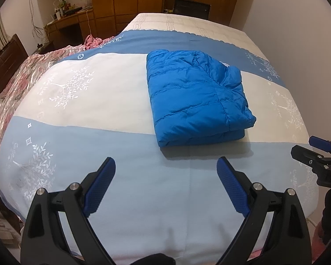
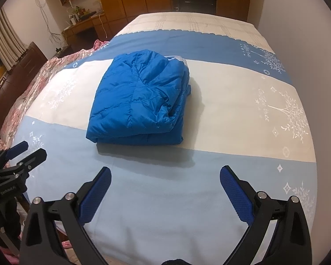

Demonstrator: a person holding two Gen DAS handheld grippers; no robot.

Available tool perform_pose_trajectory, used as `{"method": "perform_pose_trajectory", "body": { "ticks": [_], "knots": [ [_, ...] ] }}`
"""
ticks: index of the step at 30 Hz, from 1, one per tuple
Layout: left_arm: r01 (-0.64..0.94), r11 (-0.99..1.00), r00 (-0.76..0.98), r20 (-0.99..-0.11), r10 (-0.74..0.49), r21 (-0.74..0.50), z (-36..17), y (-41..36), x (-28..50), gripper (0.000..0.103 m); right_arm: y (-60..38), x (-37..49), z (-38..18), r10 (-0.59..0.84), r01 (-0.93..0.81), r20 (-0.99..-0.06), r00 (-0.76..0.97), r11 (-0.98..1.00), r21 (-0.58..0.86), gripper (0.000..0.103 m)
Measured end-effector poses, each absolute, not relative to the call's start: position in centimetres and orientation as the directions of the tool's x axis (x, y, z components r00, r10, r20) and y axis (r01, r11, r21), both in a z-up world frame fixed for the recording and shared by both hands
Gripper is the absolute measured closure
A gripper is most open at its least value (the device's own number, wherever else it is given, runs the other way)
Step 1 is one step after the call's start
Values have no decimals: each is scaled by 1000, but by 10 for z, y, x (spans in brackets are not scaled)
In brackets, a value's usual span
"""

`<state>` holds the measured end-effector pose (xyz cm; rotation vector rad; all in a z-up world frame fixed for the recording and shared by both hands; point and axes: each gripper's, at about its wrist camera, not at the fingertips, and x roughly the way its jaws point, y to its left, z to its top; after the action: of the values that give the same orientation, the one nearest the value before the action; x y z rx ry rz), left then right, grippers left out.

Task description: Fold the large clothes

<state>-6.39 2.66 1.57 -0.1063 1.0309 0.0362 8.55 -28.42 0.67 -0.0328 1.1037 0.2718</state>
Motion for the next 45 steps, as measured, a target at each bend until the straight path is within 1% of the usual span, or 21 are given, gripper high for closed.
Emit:
{"method": "perform_pose_trajectory", "body": {
  "ticks": [45],
  "knots": [
    [-54,996,499,-866,-40,-77,13,29,-53,10,-288,98,-4,197,-230,-896,397,967,111,4]
  ]
}}
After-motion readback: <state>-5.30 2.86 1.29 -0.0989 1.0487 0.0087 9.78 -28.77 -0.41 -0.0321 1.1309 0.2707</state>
